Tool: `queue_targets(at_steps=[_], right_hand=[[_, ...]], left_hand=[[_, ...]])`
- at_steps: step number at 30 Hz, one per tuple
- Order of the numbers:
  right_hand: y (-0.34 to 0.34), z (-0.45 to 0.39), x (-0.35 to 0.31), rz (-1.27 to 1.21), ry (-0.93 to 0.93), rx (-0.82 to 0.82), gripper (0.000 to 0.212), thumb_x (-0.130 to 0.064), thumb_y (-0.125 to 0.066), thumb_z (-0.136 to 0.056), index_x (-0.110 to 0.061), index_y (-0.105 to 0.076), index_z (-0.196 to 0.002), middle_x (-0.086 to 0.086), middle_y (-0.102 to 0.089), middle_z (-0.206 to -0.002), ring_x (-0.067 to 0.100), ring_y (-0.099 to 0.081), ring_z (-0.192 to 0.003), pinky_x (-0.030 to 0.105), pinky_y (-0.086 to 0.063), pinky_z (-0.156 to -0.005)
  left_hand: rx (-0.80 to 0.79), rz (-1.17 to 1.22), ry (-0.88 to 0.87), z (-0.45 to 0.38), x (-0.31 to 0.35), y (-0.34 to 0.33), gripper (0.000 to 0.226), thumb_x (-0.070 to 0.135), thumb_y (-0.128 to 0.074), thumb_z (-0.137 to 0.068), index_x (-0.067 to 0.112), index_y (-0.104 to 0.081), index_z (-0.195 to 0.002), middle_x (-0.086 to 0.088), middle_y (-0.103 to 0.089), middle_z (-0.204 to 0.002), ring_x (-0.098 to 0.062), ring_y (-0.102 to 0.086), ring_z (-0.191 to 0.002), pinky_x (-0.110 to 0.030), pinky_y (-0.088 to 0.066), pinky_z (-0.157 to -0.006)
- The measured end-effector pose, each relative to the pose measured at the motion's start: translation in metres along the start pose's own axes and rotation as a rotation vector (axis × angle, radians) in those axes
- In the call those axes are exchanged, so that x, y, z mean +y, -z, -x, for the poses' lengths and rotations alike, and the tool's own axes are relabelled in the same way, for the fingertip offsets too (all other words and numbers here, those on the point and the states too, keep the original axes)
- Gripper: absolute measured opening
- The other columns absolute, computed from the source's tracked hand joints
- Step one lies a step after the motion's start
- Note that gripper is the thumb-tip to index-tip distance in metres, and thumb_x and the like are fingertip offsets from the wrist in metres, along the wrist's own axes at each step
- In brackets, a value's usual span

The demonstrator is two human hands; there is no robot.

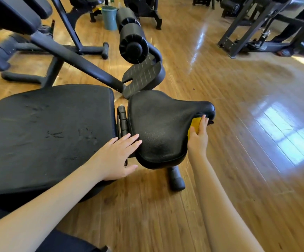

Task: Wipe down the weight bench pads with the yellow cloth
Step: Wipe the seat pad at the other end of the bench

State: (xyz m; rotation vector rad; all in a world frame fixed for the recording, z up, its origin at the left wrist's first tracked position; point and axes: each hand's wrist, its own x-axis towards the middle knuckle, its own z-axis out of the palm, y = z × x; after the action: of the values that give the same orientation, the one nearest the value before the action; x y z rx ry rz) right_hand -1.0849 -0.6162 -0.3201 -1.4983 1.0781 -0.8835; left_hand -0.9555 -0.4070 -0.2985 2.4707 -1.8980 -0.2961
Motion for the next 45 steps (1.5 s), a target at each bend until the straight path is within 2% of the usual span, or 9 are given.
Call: queue_targets(at_steps=[6,9,13,23,27,33,37,41,45], right_hand=[[0.031,0.034,0.012,0.088,0.068,-0.259,0.052,-0.002,-0.041,-0.093,-0.031,-0.038,-0.136,-0.009,-0.037,-0.144,0.014,-0.040,-0.126,0.037,-0.036,-0.105],[0.049,0.012,0.003,0.037,-0.005,-0.152,0.047,-0.002,-0.040,-0.092,-0.029,-0.050,-0.128,0.007,-0.061,-0.114,0.026,-0.058,-0.103,0.049,-0.046,-0.095],[0.054,-0.051,-0.014,0.020,0.067,0.148,0.047,-0.012,-0.039,-0.087,-0.025,-0.049,-0.131,0.004,-0.054,-0.129,0.022,-0.049,-0.116,0.046,-0.040,-0.102],[0.017,-0.037,0.009,0.060,0.139,0.128,0.047,0.003,-0.040,-0.093,-0.017,-0.043,-0.135,-0.001,-0.032,-0.149,0.012,-0.024,-0.139,0.034,-0.019,-0.117],[0.011,0.021,0.017,0.087,0.175,-0.065,0.047,0.006,-0.042,-0.091,-0.019,-0.048,-0.131,-0.004,-0.038,-0.145,-0.001,-0.029,-0.129,0.009,-0.027,-0.105],[0.059,0.017,0.005,-0.018,0.075,-0.111,0.046,0.000,-0.041,-0.092,-0.034,-0.056,-0.119,0.007,-0.066,-0.088,0.025,-0.059,-0.074,0.043,-0.048,-0.074],[0.077,-0.069,-0.011,-0.047,0.066,0.051,0.040,-0.018,-0.043,-0.088,-0.033,-0.056,-0.123,0.010,-0.059,-0.116,0.035,-0.056,-0.104,0.043,-0.049,-0.080],[0.058,-0.127,-0.031,0.312,0.119,-0.166,0.030,-0.026,-0.048,-0.092,-0.030,-0.060,-0.119,0.002,-0.058,-0.107,0.016,-0.053,-0.087,0.017,-0.049,-0.060],[0.050,-0.131,-0.030,0.389,0.150,-0.211,0.028,-0.030,-0.050,-0.092,-0.025,-0.060,-0.117,0.000,-0.058,-0.111,0.024,-0.056,-0.102,0.039,-0.049,-0.082]], left_hand=[[0.016,0.024,-0.003,0.001,-0.002,-0.002,0.078,0.059,-0.025,-0.080,0.029,-0.005,-0.150,0.010,0.002,-0.158,-0.011,0.003,-0.145,-0.026,0.003,-0.110],[0.023,0.021,-0.007,0.002,-0.001,-0.001,0.078,0.059,-0.025,-0.081,0.028,-0.006,-0.150,0.010,0.001,-0.158,-0.011,0.003,-0.145,-0.026,0.003,-0.110],[0.034,0.040,-0.007,0.003,-0.001,0.001,0.072,0.053,-0.040,-0.091,0.027,-0.008,-0.150,0.009,0.000,-0.158,-0.011,0.003,-0.145,-0.027,0.001,-0.114],[0.051,0.069,-0.004,0.000,-0.002,0.000,0.077,0.059,-0.029,-0.081,0.029,-0.009,-0.149,0.011,-0.001,-0.157,-0.010,0.003,-0.145,-0.025,0.004,-0.109],[0.053,0.089,-0.002,0.000,-0.003,-0.001,0.078,0.060,-0.028,-0.080,0.030,-0.011,-0.149,0.011,-0.003,-0.157,-0.010,0.002,-0.145,-0.025,0.003,-0.110],[0.080,0.094,-0.004,0.003,-0.005,-0.002,0.087,0.069,-0.012,-0.072,0.029,-0.010,-0.149,0.011,0.002,-0.157,-0.008,0.003,-0.144,-0.024,-0.001,-0.111],[0.116,0.165,0.035,0.004,-0.005,0.002,0.089,0.069,-0.010,-0.070,0.028,-0.008,-0.149,0.013,0.007,-0.155,0.000,0.013,-0.137,-0.021,-0.002,-0.110],[0.054,0.158,0.110,-0.003,0.001,0.007,0.077,0.064,-0.026,-0.086,0.026,-0.004,-0.150,0.008,0.006,-0.157,-0.008,0.011,-0.143,-0.026,-0.002,-0.115],[0.082,0.223,0.194,-0.025,0.010,0.015,0.068,0.050,-0.035,-0.095,0.022,-0.006,-0.150,0.006,0.001,-0.158,-0.011,0.006,-0.145,-0.029,-0.005,-0.116]])
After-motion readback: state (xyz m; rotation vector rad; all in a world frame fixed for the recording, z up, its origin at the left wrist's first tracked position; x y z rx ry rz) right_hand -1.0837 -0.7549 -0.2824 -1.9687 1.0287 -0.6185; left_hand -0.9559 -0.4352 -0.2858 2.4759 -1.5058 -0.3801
